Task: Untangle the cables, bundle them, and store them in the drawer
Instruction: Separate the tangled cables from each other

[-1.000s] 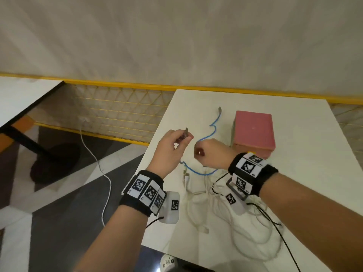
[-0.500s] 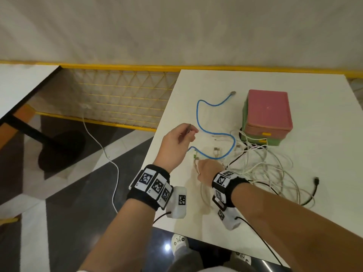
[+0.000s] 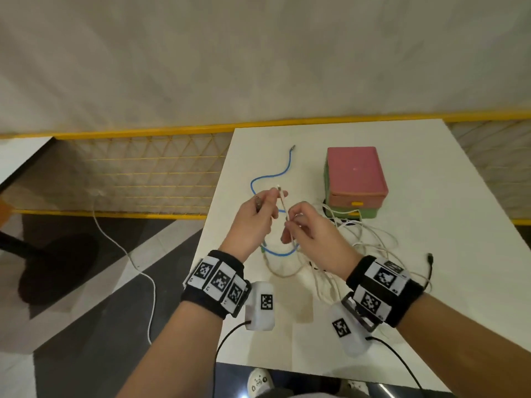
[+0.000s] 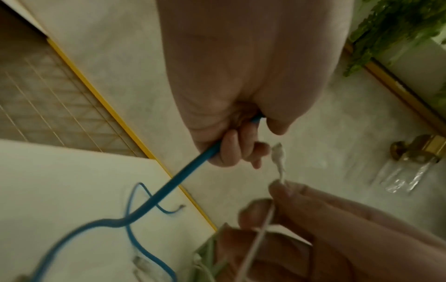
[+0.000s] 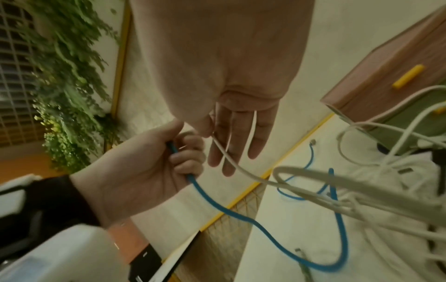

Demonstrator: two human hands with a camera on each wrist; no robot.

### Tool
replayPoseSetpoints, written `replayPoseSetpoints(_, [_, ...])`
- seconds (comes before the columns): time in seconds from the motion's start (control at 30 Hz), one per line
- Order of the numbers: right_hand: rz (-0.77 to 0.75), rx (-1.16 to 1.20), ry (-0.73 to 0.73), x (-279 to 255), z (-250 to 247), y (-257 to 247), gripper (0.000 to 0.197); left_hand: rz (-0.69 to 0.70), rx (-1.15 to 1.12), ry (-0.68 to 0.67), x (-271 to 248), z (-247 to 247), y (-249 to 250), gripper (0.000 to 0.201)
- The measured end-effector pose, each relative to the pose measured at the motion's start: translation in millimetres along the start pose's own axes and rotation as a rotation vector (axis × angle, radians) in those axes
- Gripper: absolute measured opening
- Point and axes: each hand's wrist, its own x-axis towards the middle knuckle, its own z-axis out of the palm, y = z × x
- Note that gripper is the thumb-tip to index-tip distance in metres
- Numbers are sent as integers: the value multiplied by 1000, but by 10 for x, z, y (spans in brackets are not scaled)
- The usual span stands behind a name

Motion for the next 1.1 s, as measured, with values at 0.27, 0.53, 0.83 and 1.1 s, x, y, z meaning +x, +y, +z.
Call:
replayPoseSetpoints(0.27, [-110, 6, 60, -3, -220, -125, 15, 91, -51, -60, 78, 274, 394, 40])
replayPoseSetpoints(0.53, [-39, -131, -71, -167, -405, 213, 28, 233, -638, 33, 224, 16, 906, 41])
replayPoseSetpoints(0.83, [-127, -170, 153, -47, -777, -65, 33, 328, 454, -266, 140, 94, 565, 30])
replayPoseSetpoints(1.1, [-120, -192, 104, -84, -817, 6, 29, 252, -7, 210, 277, 30, 771, 27])
